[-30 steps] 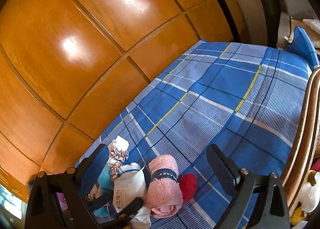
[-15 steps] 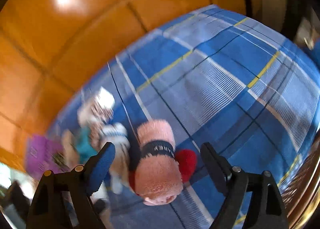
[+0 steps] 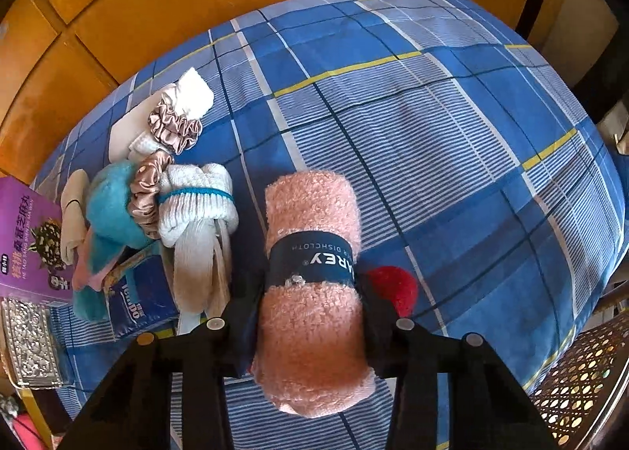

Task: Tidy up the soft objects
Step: 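Carry the wipes packet into the gold tray and open the left tool while the right tool holds the dishcloth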

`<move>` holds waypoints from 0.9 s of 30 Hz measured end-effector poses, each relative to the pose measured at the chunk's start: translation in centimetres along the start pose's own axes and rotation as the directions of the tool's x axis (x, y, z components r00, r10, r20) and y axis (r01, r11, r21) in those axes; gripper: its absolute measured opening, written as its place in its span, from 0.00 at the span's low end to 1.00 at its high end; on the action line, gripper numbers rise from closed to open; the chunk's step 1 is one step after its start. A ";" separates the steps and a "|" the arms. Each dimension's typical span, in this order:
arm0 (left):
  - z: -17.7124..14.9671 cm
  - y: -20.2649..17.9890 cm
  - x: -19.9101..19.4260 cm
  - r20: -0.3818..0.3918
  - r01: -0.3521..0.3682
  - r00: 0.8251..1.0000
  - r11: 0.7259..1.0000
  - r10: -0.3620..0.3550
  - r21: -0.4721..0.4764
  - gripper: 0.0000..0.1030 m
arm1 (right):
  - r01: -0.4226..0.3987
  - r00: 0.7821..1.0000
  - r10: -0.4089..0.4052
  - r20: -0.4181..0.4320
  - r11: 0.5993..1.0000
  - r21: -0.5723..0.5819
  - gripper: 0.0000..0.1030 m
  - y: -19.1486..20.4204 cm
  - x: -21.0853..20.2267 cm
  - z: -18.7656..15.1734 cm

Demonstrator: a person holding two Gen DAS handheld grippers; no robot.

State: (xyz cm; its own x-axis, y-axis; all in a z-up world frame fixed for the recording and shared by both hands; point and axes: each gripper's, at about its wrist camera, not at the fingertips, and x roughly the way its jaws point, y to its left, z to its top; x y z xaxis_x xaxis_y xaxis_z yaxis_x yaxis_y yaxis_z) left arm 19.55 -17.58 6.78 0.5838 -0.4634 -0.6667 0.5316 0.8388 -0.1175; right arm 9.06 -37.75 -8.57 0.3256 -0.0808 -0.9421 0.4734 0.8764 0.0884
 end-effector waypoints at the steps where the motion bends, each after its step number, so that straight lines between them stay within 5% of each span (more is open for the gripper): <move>1: 0.8 1.6 -0.4 0.017 -0.031 0.999 0.999 0.031 -0.030 0.46 | 0.006 1.000 -0.006 0.001 1.000 -0.005 0.42 0.2 -0.4 0.3; 5: 0.7 9.0 -3.0 0.046 -0.151 0.986 0.975 0.161 -0.161 0.46 | 0.018 1.000 -0.018 0.018 1.000 -0.021 0.41 0.8 -0.6 0.3; 8: -1.7 15.2 -6.3 0.045 -0.253 0.961 0.930 0.274 -0.265 0.46 | 0.030 0.999 -0.029 0.029 0.999 -0.038 0.41 1.0 -0.7 0.1; 16: -14.2 25.1 -15.3 -0.012 -0.387 0.905 0.810 0.426 -0.440 0.47 | 0.055 0.998 -0.052 0.040 0.995 -0.083 0.41 2.3 -0.4 0.0; 22: -23.1 29.6 -15.5 -0.173 -0.417 0.903 0.709 0.392 -0.569 0.47 | 0.088 0.995 -0.082 0.054 0.989 -0.119 0.41 3.0 -0.3 -0.3; 27: -24.2 29.9 -12.2 -0.233 -0.407 0.913 0.687 0.336 -0.602 0.47 | 0.130 0.990 -0.121 0.068 0.980 -0.149 0.41 3.6 -0.2 -0.6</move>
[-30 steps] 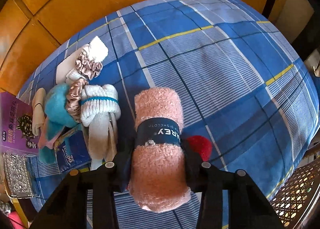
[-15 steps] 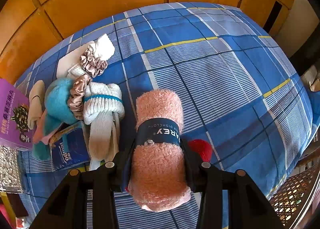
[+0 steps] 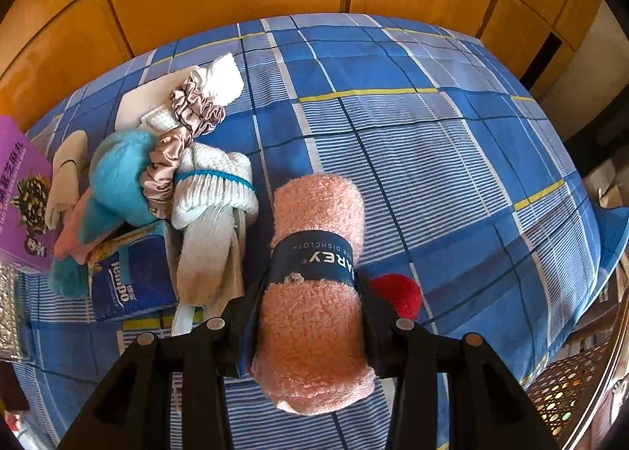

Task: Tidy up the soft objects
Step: 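Carry the wipes packet into the gold tray and open the left tool while the right tool holds the dishcloth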

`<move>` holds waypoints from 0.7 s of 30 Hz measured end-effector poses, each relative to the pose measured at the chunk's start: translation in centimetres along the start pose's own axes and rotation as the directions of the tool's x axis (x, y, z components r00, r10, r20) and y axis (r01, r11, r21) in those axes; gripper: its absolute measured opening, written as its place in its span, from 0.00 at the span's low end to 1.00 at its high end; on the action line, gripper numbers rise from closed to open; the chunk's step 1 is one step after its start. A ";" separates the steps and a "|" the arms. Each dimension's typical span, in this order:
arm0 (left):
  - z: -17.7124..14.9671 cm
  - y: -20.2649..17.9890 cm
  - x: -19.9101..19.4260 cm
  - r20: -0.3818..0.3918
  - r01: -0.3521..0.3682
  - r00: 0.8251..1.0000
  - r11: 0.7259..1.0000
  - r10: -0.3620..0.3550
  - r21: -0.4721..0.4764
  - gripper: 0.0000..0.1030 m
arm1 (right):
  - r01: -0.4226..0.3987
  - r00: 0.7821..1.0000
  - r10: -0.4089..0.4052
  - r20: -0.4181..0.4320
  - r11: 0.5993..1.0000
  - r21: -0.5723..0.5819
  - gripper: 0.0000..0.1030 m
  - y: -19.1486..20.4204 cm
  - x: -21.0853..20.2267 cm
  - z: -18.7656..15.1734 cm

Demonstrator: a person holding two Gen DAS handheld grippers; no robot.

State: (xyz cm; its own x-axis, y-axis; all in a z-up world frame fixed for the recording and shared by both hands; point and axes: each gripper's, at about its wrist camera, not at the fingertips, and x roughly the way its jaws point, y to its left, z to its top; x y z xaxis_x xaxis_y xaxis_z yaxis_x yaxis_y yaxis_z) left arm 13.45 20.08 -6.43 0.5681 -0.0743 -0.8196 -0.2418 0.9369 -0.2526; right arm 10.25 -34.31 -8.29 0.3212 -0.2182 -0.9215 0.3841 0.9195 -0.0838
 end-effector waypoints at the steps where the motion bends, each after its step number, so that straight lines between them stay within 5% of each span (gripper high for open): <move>1: 0.2 -0.1 0.6 -0.001 0.004 1.000 1.000 -0.004 0.005 0.47 | 0.005 1.000 -0.005 0.001 1.000 -0.004 0.41 0.1 0.0 0.0; 5: 0.9 -0.5 1.2 0.010 0.022 1.000 1.000 -0.022 -0.013 0.63 | 0.034 0.999 -0.034 0.014 0.999 -0.032 0.40 0.5 0.1 -0.1; 7: 0.6 -0.4 -0.1 0.055 -0.005 0.998 1.000 0.006 -0.010 0.89 | 0.042 0.999 -0.042 0.017 0.998 -0.041 0.40 0.7 0.1 -0.1; 12: -0.8 -0.8 -2.3 0.107 -0.011 0.994 1.000 0.008 0.030 0.90 | 0.042 0.999 -0.041 0.021 0.998 -0.036 0.38 0.7 0.0 -0.1; 21: -5.1 -1.6 -6.3 0.148 0.022 0.988 0.990 -0.043 0.141 0.90 | -0.087 0.994 0.080 0.071 0.992 0.087 0.35 -1.8 -2.5 0.6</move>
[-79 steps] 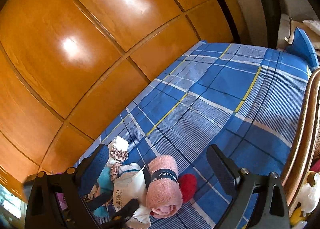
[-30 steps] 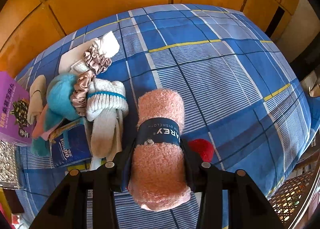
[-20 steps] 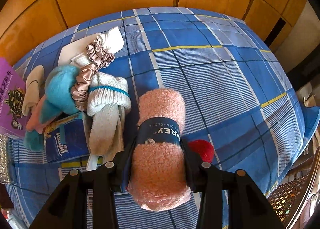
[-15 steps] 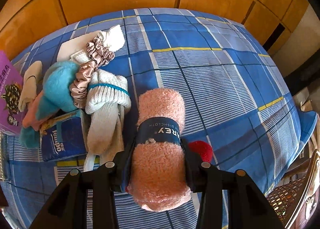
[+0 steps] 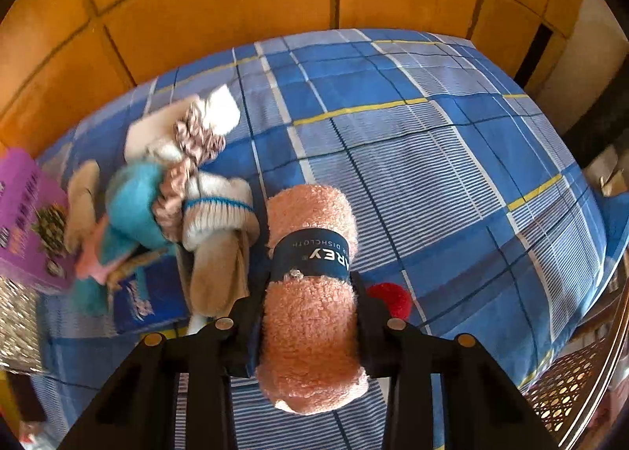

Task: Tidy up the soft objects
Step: 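Carry the wipes packet into the gold tray and open the left tool while the right tool holds the dishcloth, then lower the pink dishcloth into the gold tray and open the right tool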

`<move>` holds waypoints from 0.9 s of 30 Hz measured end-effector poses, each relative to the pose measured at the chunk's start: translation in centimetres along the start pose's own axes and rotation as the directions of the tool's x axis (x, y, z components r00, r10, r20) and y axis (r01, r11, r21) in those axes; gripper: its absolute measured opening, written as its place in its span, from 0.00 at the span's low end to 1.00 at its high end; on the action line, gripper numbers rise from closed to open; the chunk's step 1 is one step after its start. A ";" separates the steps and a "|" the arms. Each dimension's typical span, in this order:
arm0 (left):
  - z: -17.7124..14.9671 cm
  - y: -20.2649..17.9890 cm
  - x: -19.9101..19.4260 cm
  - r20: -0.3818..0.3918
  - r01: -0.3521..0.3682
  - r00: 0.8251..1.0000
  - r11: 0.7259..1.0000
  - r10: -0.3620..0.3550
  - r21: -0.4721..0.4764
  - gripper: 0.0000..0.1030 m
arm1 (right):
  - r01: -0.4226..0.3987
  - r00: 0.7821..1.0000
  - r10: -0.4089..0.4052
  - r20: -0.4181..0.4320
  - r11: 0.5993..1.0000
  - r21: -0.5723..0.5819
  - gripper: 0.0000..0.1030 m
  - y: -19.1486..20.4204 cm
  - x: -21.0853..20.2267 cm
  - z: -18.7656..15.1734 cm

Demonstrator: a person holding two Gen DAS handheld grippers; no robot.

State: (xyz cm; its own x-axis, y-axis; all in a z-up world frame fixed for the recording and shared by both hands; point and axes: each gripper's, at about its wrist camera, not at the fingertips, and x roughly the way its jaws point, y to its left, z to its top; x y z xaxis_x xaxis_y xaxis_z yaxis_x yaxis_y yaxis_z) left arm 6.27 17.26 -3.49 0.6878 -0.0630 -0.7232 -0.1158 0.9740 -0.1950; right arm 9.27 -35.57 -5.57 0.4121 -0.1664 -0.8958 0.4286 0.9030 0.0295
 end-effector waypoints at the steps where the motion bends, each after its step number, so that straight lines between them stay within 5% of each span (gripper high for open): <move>1: -0.2 -0.1 -0.3 0.003 0.002 1.000 1.000 -0.002 0.007 0.90 | -0.006 1.000 0.006 0.004 1.000 0.002 0.35 0.0 -0.3 0.1; 8: -1.2 -1.1 -1.9 0.018 -0.005 1.000 0.997 0.003 0.075 0.90 | -0.072 0.997 0.071 0.042 0.997 0.010 0.35 1.9 -2.0 4.5; 14: -2.0 -0.5 -3.0 0.016 0.001 1.000 0.997 -0.002 0.077 0.90 | -0.160 0.980 0.169 0.108 0.983 -0.084 0.35 8.9 -4.6 9.0; 17: -2.4 0.0 -3.4 0.016 -0.003 1.000 0.997 0.002 0.071 0.90 | -0.254 0.951 0.278 0.137 0.952 -0.172 0.35 14.2 -6.7 10.0; 21: -2.7 1.0 -3.7 0.015 -0.010 1.000 0.999 0.009 0.046 0.90 | -0.399 0.884 0.454 0.109 0.855 -0.331 0.35 21.7 -9.7 8.8; 25: -2.9 2.0 -4.2 0.025 -0.035 0.999 0.999 0.034 0.027 0.90 | -0.524 0.793 0.608 -0.021 0.666 -0.531 0.35 29.0 -12.2 3.4; 27: -2.9 2.8 -4.4 0.032 -0.050 0.998 0.999 0.049 0.010 0.90 | -0.554 0.767 0.636 -0.089 0.584 -0.594 0.35 31.3 -12.7 0.6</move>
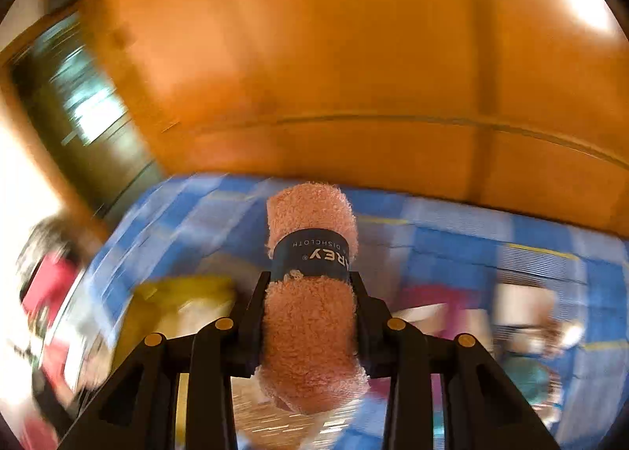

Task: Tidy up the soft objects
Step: 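Lower the pink dishcloth into the gold tray and open the right tool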

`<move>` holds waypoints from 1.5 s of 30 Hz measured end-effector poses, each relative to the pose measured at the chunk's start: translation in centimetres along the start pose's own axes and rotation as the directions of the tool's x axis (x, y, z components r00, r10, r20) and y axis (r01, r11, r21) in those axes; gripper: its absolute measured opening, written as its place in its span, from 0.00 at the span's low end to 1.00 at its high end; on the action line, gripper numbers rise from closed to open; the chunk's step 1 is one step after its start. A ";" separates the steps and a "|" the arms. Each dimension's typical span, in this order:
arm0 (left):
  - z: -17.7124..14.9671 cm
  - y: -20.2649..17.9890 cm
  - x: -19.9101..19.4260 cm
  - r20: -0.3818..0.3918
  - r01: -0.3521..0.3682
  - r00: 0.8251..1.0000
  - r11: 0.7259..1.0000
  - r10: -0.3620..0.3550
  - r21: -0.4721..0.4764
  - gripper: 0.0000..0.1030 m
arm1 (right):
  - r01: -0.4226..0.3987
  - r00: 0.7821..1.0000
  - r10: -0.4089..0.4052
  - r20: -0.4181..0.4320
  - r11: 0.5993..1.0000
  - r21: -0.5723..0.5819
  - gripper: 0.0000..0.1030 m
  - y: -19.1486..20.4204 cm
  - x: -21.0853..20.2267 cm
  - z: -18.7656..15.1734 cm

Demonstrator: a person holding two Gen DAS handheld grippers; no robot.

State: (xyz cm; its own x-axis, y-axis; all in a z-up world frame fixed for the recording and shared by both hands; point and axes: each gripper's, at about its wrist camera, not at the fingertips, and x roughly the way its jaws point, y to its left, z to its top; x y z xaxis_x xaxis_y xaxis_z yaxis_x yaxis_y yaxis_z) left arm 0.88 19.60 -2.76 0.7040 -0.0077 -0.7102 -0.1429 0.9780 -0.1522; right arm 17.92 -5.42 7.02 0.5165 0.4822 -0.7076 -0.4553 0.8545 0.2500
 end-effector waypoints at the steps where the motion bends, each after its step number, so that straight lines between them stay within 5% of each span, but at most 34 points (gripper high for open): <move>1: 0.0 0.4 -0.1 0.006 -0.010 1.000 1.000 0.010 -0.009 0.90 | -0.033 0.999 0.032 -0.023 0.998 -0.046 0.35 1.8 0.8 -0.7; 4: 0.2 1.8 -0.5 0.026 -0.049 0.998 0.998 0.050 -0.041 0.90 | -0.114 0.988 0.100 -0.118 0.985 -0.126 0.35 6.8 3.5 -3.6; 10: 0.0 4.6 -0.8 0.032 -0.103 0.994 0.988 0.107 -0.114 0.90 | -0.107 0.969 0.088 -0.229 0.992 -0.072 0.36 11.2 8.8 -8.0; 15: -0.2 5.2 -0.8 0.035 -0.105 0.993 0.986 0.110 -0.132 0.90 | -0.067 0.966 0.059 -0.251 0.997 -0.025 0.46 11.7 11.4 -10.1; 17: -0.3 5.2 -0.7 0.033 -0.102 0.994 0.986 0.107 -0.131 0.90 | -0.080 0.965 0.074 -0.251 0.997 -0.017 0.60 11.8 11.0 -10.5; 31: -0.7 2.5 -1.2 0.051 -0.096 0.994 0.994 0.098 -0.051 0.90 | 0.050 0.993 -0.058 -0.104 0.995 -0.081 0.62 10.7 6.2 -12.3; 45: -1.2 -0.6 -2.0 0.065 -0.084 0.995 0.996 0.082 0.032 0.90 | 0.170 0.985 -0.166 0.043 0.981 -0.096 0.62 9.6 2.1 -12.8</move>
State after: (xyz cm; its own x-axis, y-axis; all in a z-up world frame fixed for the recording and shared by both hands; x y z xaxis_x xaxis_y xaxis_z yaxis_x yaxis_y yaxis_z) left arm -1.30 18.74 -2.11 0.7336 0.0856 -0.6742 -0.1787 0.9814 -0.0698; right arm 5.34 1.34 -0.50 0.6156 0.3412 -0.7104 -0.4283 0.9015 0.0618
